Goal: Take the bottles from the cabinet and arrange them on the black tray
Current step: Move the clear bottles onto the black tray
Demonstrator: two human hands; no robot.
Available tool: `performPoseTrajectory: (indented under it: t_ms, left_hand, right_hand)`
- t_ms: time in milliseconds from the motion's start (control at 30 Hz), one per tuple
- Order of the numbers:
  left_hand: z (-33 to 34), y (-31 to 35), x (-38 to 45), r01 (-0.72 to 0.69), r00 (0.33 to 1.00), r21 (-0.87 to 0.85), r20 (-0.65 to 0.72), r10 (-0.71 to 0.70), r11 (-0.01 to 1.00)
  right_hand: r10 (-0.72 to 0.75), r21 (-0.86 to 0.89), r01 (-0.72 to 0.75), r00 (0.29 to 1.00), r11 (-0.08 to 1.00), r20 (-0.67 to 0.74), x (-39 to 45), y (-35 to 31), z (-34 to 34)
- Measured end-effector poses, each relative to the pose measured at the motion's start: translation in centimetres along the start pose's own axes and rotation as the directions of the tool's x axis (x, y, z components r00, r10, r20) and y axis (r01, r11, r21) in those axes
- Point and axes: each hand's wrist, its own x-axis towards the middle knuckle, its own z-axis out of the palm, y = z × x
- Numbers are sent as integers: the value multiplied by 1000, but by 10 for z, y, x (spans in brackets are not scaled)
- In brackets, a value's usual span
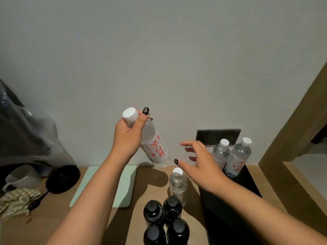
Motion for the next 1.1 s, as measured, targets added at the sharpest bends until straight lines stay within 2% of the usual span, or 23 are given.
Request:
performPoseTrajectory:
  t_ms: [133,300,433,567,733,800,900,1100]
  left_hand:
    - [26,29,-9,32,998,-187,68,-20,982]
    - [68,32,-27,79,970,-232,242,-21,969]
    - [105,22,-38,129,956,-165,284,-79,978]
    - [142,4,-47,206,936,-101,311,-166,973]
    - [186,-24,-54,216,877,48,430,-215,975]
    - [199,-34,-55,240,823,128,498,-272,962]
    - [207,-48,-55,264,755,220,558,-343,939]
    - [204,-77,-49,207,735,365,554,-390,908]
  right_hand:
    - [-140,-68,138,990,988,-23,3,-18,-24]
    - [-117,-41,119,992,992,37,-7,-15,-49]
    - [-23,41,22,999,999,44,-19,12,-64]
    - [43,23,-43,999,999,16,-28,43,-78]
    - [141,21,-140,990,990,-22,-30,91,-99]
    - [190,43,-188,981,981,-40,-32,112,-102]
    - [268,88,-263,963,961,-42,-35,142,-100]
    - [363,160,-352,930,922,-51,-32,187,-75]
